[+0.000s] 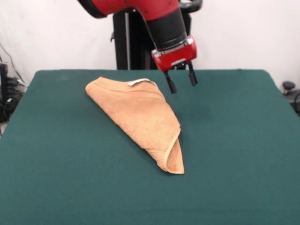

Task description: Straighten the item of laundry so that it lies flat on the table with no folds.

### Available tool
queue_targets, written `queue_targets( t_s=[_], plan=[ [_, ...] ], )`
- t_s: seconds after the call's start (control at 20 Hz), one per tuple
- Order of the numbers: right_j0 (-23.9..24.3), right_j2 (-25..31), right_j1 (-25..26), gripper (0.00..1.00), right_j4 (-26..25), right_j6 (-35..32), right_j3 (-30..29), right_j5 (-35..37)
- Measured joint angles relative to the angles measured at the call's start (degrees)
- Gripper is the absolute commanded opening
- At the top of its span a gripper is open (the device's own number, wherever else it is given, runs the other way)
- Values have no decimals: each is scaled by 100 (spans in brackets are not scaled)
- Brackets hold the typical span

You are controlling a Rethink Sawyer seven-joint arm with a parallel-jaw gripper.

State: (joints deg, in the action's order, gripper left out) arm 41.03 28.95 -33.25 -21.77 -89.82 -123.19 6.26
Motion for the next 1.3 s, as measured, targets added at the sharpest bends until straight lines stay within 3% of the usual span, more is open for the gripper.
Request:
queue_targets(
  t_s=[0.85, 1.05, 1.3],
  plan=[
    [-337, -787, 729, 100, -179, 0, 194, -719],
    [-460, -1016, 789, 100, -413, 0, 300, -1617],
    [-1113, -1755, 622, 100, -403, 0, 311, -4008]
  ],
)
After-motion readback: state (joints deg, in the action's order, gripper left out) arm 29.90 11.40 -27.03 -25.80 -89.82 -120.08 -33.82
